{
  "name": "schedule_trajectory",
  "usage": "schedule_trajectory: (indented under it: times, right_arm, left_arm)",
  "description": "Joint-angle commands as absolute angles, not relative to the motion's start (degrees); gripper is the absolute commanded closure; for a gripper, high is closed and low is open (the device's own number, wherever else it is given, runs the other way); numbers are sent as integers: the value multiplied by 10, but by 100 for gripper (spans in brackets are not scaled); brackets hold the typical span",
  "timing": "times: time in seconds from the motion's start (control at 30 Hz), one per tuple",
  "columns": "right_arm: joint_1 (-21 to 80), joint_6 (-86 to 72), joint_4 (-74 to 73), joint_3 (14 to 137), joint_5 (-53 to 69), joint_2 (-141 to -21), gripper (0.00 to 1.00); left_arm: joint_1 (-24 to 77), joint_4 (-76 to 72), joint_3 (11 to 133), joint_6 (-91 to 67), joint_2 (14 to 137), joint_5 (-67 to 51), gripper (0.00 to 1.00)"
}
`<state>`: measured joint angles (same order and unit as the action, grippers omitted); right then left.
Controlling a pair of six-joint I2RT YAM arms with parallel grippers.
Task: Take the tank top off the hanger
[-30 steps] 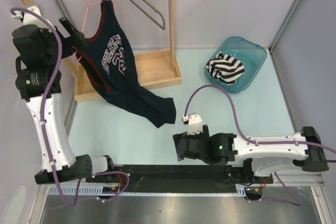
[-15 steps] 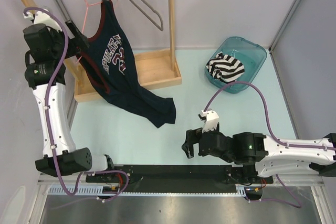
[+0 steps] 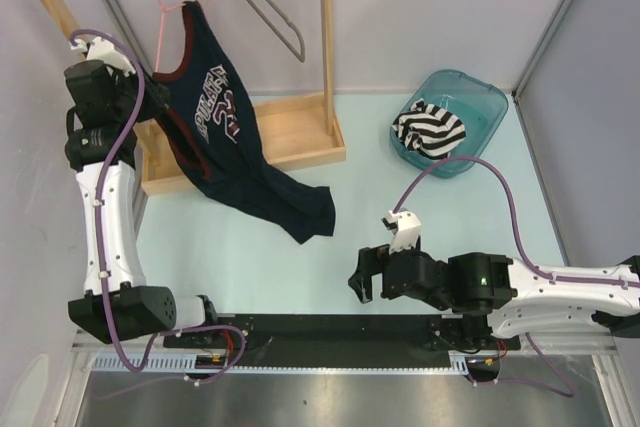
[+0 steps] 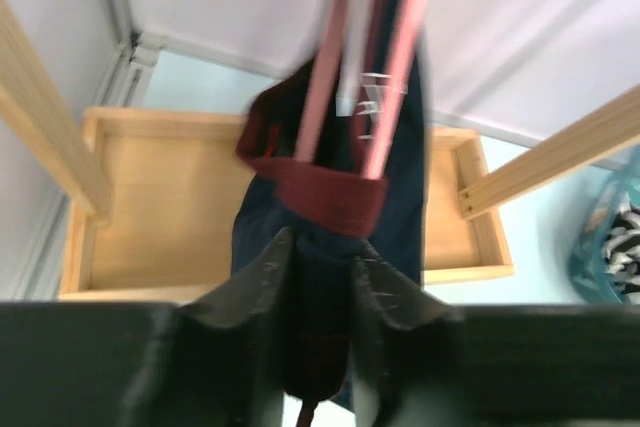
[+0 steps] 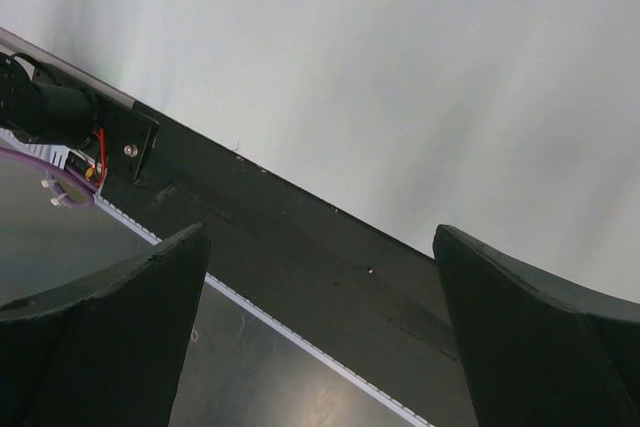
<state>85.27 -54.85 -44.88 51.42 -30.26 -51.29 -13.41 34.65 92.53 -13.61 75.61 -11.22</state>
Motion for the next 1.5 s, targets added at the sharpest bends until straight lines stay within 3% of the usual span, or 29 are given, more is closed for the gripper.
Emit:
schedule_trajectory:
  times: [0.0, 0.3, 0.9, 1.2, 1.47]
  right_arm:
    - [854, -549, -447, 515, -312, -501, 0]
    - [850, -527, -442, 522, -320, -506, 1]
    - [858, -560, -460, 513, -333, -482, 1]
    - [832, -507, -442, 562, -305, -529, 0]
    - [835, -547, -440, 541, -308, -501, 1]
  left_arm:
    - [-138, 294, 929, -152, 725, -148, 79]
    - [-132, 284, 986, -193, 694, -205, 100]
    - [-131, 296, 972, -225, 567, -244, 100]
    - [-131, 308, 1011, -225, 631, -263, 100]
    - [-131, 328, 921, -193, 522, -237, 100]
